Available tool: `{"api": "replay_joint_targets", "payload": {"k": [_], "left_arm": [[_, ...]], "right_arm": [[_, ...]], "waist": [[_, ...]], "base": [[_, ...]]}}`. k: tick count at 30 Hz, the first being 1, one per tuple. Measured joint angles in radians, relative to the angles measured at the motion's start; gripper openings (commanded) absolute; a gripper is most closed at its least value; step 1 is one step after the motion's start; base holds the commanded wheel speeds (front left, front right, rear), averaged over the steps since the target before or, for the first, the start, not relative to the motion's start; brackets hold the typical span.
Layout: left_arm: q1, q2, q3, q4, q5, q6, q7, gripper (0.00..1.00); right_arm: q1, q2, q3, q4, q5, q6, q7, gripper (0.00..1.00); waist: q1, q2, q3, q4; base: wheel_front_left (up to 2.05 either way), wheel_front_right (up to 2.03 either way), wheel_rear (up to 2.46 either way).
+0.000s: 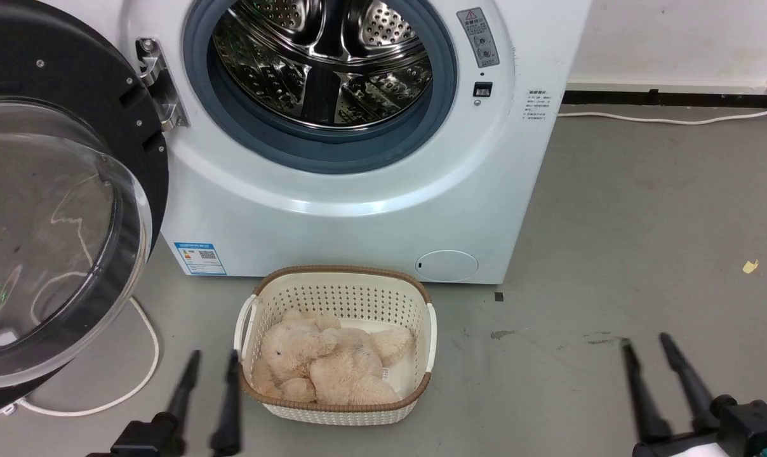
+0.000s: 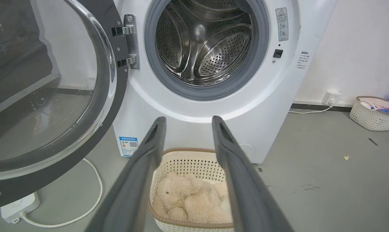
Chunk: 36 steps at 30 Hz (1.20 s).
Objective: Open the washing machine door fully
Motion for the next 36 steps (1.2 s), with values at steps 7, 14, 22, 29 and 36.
{"api": "replay_joint_targets", "payload": {"k": [7,14,22,29,36], "left_arm": [[0.000,-0.002,0.004,0.000,0.003,0.000,0.009,0.00],[-0.001,-0.010,0.010,0.001,0.018,-0.007,0.022,0.00],[-0.003,-0.020,0.020,0.002,0.035,-0.011,0.035,0.00],[-0.014,-0.026,0.031,0.003,0.046,-0.018,0.050,0.00],[-0.019,-0.033,0.037,0.004,0.064,-0.024,0.064,0.00]], "right_arm": [[0.000,0.000,0.002,0.000,0.000,0.000,0.009,0.00],[-0.001,0.000,0.005,0.000,-0.002,0.000,0.022,0.00],[-0.004,0.000,0.011,-0.001,-0.002,0.000,0.036,0.00],[-0.007,0.000,0.015,-0.001,-0.003,0.000,0.051,0.00],[-0.013,0.000,0.019,-0.001,-0.010,0.000,0.065,0.00]], "waist": [[0.0000,-0.0001,-0.002,0.001],[0.0001,0.0000,-0.004,0.002],[0.0000,0.0000,-0.007,0.003],[0.0000,0.0000,-0.009,0.004],[0.0000,0.0000,-0.011,0.005]], "base": [[0.00,0.00,0.00],[0.00,0.00,0.00],[0.00,0.00,0.00],[0.00,0.00,0.00],[0.00,0.00,0.00]]}}
